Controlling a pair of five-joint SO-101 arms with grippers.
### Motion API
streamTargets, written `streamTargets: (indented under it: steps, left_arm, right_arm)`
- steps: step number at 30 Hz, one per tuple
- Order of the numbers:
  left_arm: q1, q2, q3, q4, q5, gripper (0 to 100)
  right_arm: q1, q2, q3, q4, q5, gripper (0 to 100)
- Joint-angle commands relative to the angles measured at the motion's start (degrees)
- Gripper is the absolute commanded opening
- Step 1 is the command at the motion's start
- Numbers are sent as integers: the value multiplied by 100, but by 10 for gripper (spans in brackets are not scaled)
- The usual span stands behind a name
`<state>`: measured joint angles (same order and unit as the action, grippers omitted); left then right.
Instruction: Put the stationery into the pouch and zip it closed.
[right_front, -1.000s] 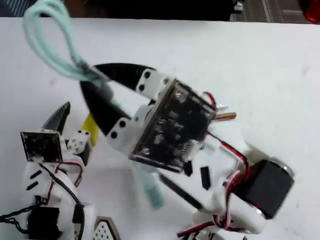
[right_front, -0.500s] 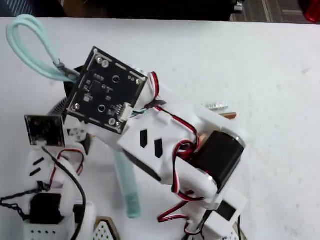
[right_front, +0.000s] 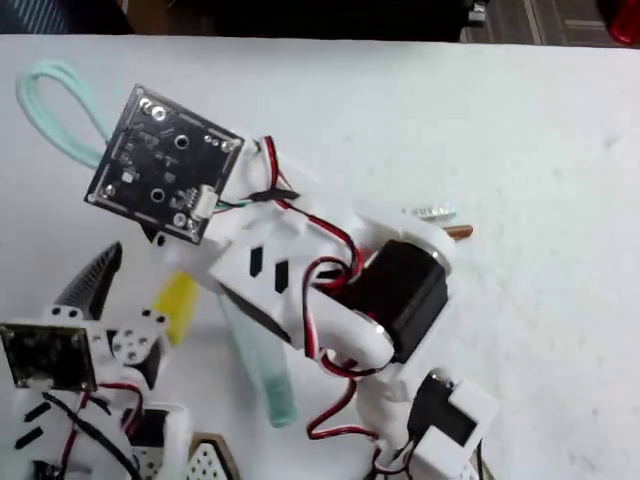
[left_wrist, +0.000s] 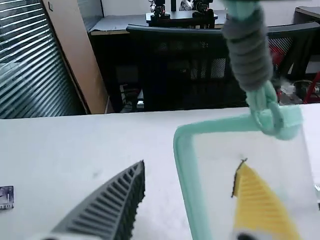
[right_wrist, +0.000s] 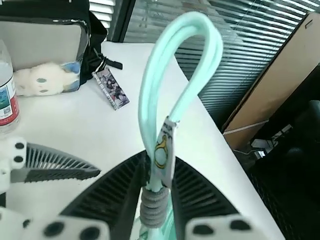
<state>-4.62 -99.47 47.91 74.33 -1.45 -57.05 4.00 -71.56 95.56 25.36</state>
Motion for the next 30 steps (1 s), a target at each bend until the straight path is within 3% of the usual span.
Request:
streamTargets:
  steps: [1,11,18,24,30]
  left_arm:
    - [347,-22,-325,352,-123,321]
    - [2176,119,-677,466,-88,324]
    - [1701,1007,-167,-211,844,324]
    - [1622,1051,193,-360,818,321]
    - [796,1042,519,-501,809,321]
  right_arm:
    - [-66,-163,9,-251,53,16]
    - [-347,154,-44,-488,53,16]
    - [-752,154,-44,-453,62,16]
    - [-734,13,-53,-435,62,16]
    - [-479,-145,-44,-435,62,16]
